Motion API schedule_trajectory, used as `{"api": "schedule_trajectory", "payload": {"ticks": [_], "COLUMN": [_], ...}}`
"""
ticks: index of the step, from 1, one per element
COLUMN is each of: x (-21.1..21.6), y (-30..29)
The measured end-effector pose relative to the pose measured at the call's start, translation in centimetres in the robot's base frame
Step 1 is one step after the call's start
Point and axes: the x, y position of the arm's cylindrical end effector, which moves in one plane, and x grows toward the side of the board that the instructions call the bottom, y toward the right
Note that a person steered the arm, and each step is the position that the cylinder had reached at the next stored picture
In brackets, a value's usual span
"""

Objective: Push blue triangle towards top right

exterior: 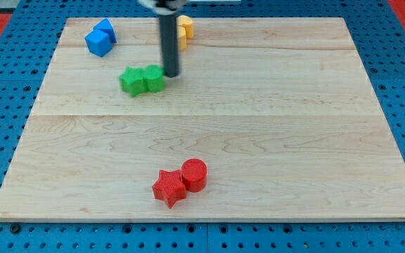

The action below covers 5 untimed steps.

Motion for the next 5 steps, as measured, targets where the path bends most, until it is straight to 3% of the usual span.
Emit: {"api": "schedule_trajectory", "payload": {"ticks": [1,2,4,5], "x": [-0.3,-0.7,-6.0,-10.2], "y": [-7.7,-10.7,-21.4,-21.0]}}
